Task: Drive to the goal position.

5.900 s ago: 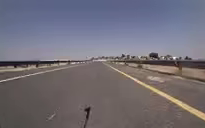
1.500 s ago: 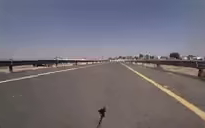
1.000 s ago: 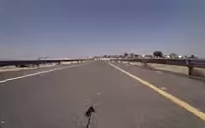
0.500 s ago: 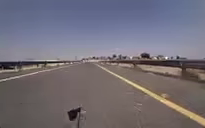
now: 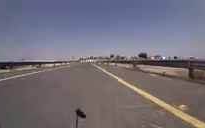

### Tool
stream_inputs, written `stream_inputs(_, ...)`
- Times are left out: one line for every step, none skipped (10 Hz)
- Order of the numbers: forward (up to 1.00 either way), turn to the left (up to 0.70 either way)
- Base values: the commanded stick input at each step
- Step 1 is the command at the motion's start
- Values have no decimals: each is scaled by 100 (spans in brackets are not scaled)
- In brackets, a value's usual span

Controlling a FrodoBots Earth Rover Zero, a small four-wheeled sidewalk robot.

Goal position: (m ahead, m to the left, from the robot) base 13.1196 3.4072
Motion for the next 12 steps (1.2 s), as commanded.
stream_inputs(100,-1)
stream_inputs(100,39)
stream_inputs(100,30)
stream_inputs(100,-1)
stream_inputs(100,-1)
stream_inputs(100,-1)
stream_inputs(100,-1)
stream_inputs(100,-1)
stream_inputs(100,-1)
stream_inputs(100,-1)
stream_inputs(100,-1)
stream_inputs(100,-1)
